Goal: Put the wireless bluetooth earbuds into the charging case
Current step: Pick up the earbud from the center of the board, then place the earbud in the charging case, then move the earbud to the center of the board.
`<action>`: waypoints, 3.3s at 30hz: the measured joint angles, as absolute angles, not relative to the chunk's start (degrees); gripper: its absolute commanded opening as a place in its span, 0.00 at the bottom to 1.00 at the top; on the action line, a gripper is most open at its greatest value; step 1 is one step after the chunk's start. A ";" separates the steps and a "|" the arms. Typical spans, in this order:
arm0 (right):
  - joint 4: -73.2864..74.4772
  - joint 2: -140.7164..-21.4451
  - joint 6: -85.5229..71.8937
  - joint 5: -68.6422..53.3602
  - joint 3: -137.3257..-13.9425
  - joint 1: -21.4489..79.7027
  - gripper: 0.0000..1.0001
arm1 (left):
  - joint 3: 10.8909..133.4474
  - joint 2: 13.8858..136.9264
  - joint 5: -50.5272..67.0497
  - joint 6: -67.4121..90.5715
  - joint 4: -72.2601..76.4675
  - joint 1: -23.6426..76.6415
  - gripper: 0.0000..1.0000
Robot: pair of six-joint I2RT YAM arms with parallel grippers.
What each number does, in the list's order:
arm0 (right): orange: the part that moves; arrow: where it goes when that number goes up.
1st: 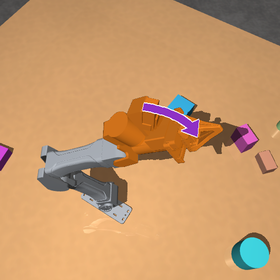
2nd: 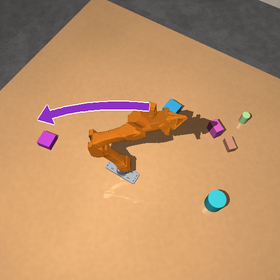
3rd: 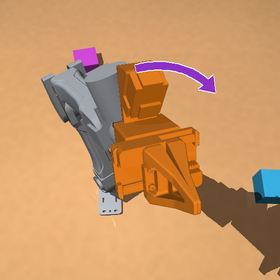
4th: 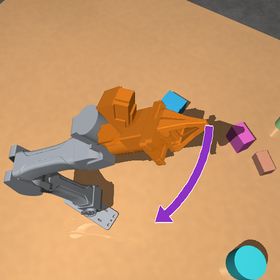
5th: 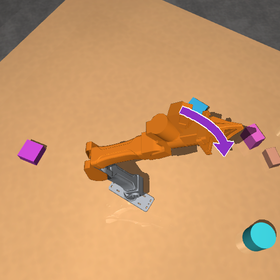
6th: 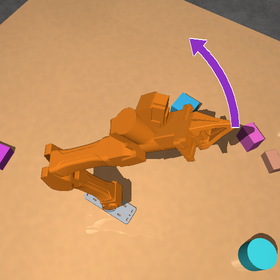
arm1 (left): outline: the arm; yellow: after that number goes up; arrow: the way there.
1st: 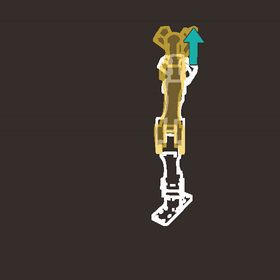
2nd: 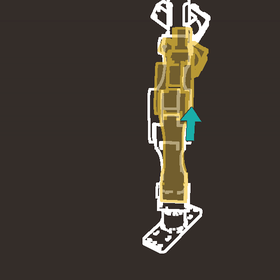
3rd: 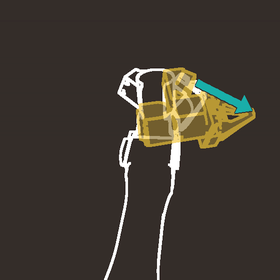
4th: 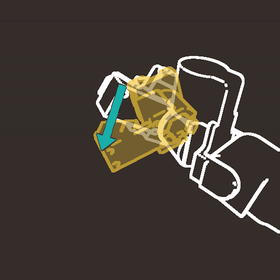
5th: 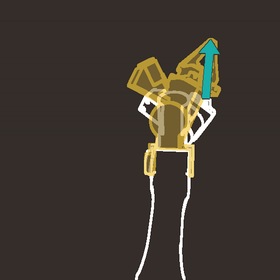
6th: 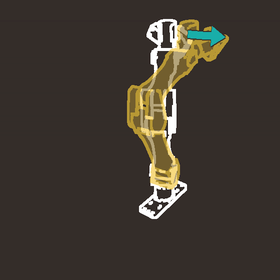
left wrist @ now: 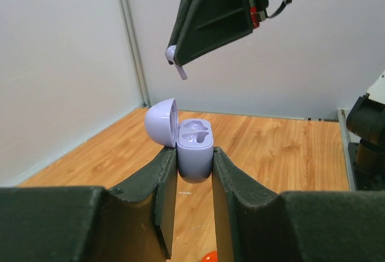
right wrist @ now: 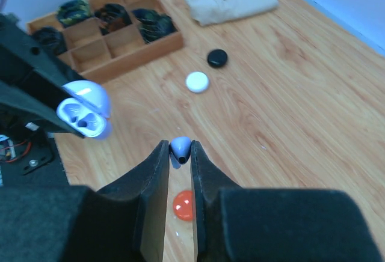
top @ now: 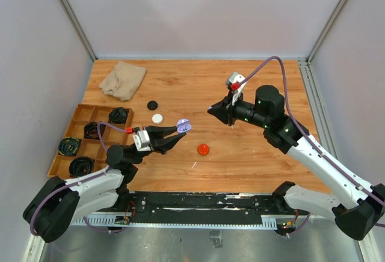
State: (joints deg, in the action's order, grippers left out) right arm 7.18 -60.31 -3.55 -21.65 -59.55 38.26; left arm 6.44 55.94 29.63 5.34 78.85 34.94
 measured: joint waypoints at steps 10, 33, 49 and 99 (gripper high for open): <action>-7.20 -57.76 -5.82 -29.67 -54.08 43.86 0.16 | 8.03 55.29 29.91 8.19 80.05 34.94 0.00; -18.15 -63.05 -7.44 -35.64 -52.99 49.28 0.16 | 8.49 55.20 31.22 13.63 84.53 34.94 0.00; -18.70 -63.70 -7.35 -35.92 -52.42 49.30 0.34 | 8.49 55.27 31.22 14.87 85.25 34.94 0.00; 23.73 -80.68 -4.16 -1.58 -63.79 11.44 0.52 | 2.02 53.49 25.96 1.87 74.00 34.94 0.00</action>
